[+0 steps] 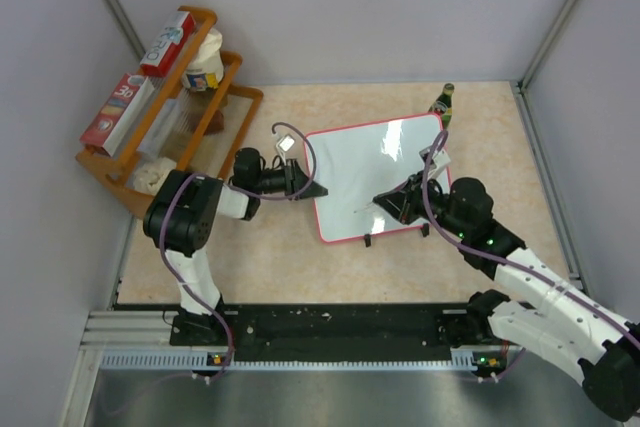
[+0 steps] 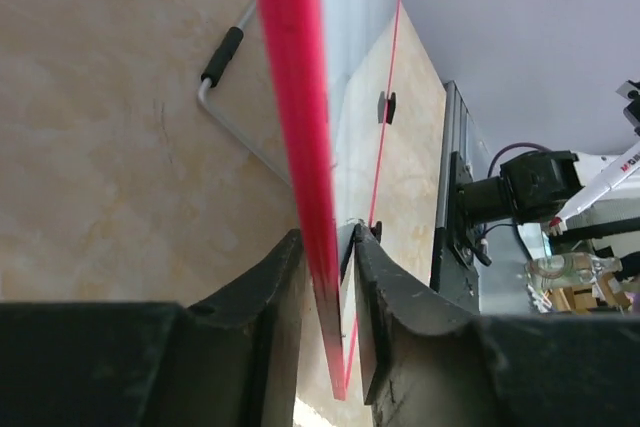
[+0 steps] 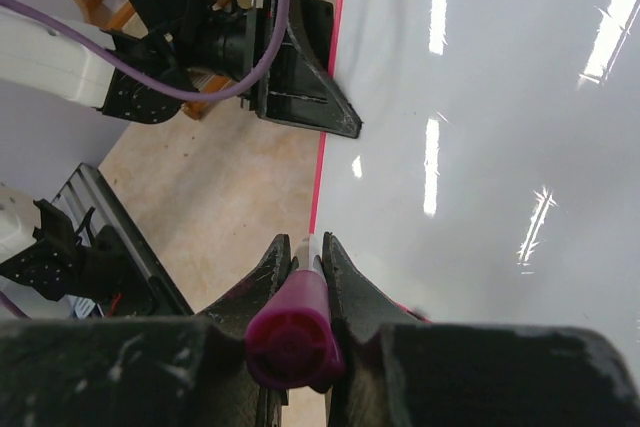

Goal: Write a sentence on the whiteboard
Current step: Hold the whiteboard at the center of the board, then write a sentence on the whiteboard.

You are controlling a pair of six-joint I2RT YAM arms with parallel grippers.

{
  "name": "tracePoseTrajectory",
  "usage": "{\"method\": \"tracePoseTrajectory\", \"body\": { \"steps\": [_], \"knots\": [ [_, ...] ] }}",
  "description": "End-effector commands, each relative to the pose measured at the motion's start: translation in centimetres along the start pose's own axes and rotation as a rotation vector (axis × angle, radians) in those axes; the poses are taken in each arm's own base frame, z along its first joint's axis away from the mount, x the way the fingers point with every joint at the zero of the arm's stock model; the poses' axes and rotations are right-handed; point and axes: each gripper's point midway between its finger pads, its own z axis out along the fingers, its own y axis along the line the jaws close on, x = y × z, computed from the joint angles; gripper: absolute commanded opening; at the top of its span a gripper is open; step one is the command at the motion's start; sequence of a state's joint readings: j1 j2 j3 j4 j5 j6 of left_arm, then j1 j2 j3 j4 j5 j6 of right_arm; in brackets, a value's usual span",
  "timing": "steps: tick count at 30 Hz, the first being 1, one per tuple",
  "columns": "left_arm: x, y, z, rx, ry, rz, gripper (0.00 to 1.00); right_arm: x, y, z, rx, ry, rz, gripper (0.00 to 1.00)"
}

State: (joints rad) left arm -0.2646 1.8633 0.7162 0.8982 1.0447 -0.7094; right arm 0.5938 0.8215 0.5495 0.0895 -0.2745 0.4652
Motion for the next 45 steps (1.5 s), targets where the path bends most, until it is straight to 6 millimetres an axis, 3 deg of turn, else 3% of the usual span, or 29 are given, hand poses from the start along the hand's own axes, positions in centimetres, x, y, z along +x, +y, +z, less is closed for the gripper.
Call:
{"method": "tracePoseTrajectory", "body": {
  "steps": [1, 4, 5, 12, 18, 23, 28, 32, 36, 45],
  "knots": [
    [-0.5, -1.6, 0.5, 0.120, 0.024, 0.120, 0.24, -1.9, 1.5, -0.1, -0.048, -0.063, -0.027, 0.00],
    [0.4, -1.9, 0.4, 0.135, 0.048, 0.122, 0.03, -2.0, 1.4, -0.4, -0.041, -0.068, -0.037, 0.00],
    [0.7, -1.8, 0.3, 0.135, 0.055, 0.116, 0.00, -2.0, 1.3, -0.5, -0.036, -0.071, -0.041, 0.00],
    [3.2, -2.5, -0.2, 0.174, 0.115, 0.059, 0.00, -2.0, 0.8, -1.1, -0.002, -0.079, -0.052, 0.00],
    [5.8, -3.9, 1.2, 0.214, 0.204, 0.043, 0.00, -2.1, 0.8, -1.4, 0.005, -0.085, -0.055, 0.00],
    [6.4, -5.1, 2.1, 0.227, 0.246, 0.054, 0.00, -2.6, 0.5, -2.0, 0.034, -0.098, -0.073, 0.00],
    [7.3, -5.0, 1.8, 0.179, 0.284, 0.066, 0.00, -3.2, 0.0, -2.2, 0.066, -0.117, -0.096, 0.00],
    [8.1, -4.8, 1.4, 0.136, 0.288, 0.078, 0.00, -3.7, -0.4, -1.7, 0.086, -0.137, -0.108, 0.00],
    [7.8, -5.3, 1.4, 0.134, 0.246, 0.088, 0.00, -4.7, -0.5, -0.8, 0.088, -0.176, -0.121, 0.00],
    [8.4, -5.4, 0.9, 0.126, 0.230, 0.078, 0.00, -7.4, 0.7, 1.3, 0.046, -0.248, -0.174, 0.00]
  ]
}}
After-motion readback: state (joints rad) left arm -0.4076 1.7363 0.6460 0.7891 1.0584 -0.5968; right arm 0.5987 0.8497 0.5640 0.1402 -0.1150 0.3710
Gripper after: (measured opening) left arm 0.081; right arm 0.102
